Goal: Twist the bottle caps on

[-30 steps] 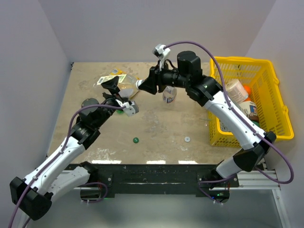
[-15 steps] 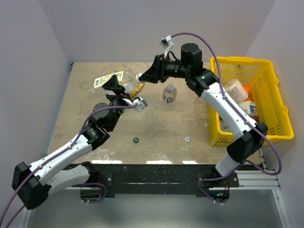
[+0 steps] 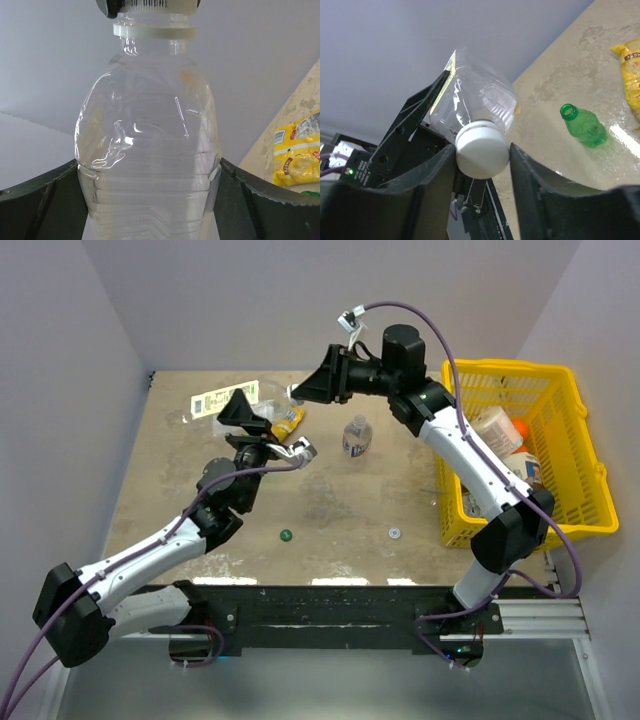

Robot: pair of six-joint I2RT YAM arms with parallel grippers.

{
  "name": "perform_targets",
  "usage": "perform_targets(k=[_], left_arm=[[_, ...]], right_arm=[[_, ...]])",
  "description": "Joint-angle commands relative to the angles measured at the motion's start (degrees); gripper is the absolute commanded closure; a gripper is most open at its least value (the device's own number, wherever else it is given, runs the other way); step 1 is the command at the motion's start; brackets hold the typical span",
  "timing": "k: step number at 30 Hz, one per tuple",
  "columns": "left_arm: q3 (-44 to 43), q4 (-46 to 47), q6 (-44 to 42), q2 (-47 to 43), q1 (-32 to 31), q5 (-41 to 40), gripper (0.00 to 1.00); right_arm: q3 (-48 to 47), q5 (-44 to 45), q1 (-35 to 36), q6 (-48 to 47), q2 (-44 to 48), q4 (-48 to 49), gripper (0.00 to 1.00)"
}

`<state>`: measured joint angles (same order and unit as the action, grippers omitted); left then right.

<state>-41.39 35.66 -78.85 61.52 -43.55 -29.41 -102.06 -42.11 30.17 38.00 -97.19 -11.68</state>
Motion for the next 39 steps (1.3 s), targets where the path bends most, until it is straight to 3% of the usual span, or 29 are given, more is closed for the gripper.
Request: perform_targets(k=[1,3,8,11,12,13,14,15,17,20,25,30,39], left_arm=[[-6.15,-4.17,6.85,-0.78,-0.58,2.17,1.0],[-7.65,-10.92,11.95,-1.31,0.65,2.16,1.0],[-8.88,-24.91,21.25,-2.71,1.98,7.23,1.0],[-10.46,-32.03,28.1,-3.59,2.15,14.77,1.0],[-11.08,-35.54,30.05,-4.03,2.41,17.52,1.0],[-11.69,-38.36,31.98,-4.99,2.94,20.85,1.0],[-13.18,-40.39,35.66,-5.61,3.55,30.72,1.0],[-13.89,-44.23,36.83,-6.14,5.21,36.3,1.0],[-15.56,-46.2,39.72,-7.11,5.67,46.75,1.0],[-19.85,-50.15,44.29,-5.1,5.67,53.38,1.0],[-22.42,-52.97,45.71,-3.69,5.84,59.55,1.0],[-23.83,-55.35,42.55,-2.72,5.76,61.05,1.0],[-23.92,-55.79,39.04,-2.54,5.84,59.12,1.0]], right_arm=[[-0.32,-5.6,-1.25,-1.34,0.06,4.83,0.25],[-1.56,-8.07,-4.67,-2.22,0.86,5.09,0.01],[-5.51,-18.24,-14.94,-2.31,5.07,6.32,0.01],[-5.96,-24.49,-17.86,-10.27,8.49,4.67,0.01],[-6.3,-22.95,-17.87,-29.11,9.98,-8.14,0.01],[-7.0,-19.8,-17.09,-40.87,11.91,-15.84,0.01],[-5.97,-16.55,-13.34,-50.73,15.33,-21.4,0.01],[-4.65,-7.99,-11.04,-67.88,17.1,-30.24,0.02],[2.45,-3.44,-7.34,-77.95,22.27,-32.88,0.07],[12.66,-0.35,-6.8,-83.16,27.12,-26.56,0.12],[16.01,0.62,-4.25,-97.14,30.74,-29.27,0.2],[12.6,-1.4,-2.49,-100.3,29.34,-33.12,0.33],[11.27,-0.7,3.75,-107.61,30.04,-37.45,0.35]])
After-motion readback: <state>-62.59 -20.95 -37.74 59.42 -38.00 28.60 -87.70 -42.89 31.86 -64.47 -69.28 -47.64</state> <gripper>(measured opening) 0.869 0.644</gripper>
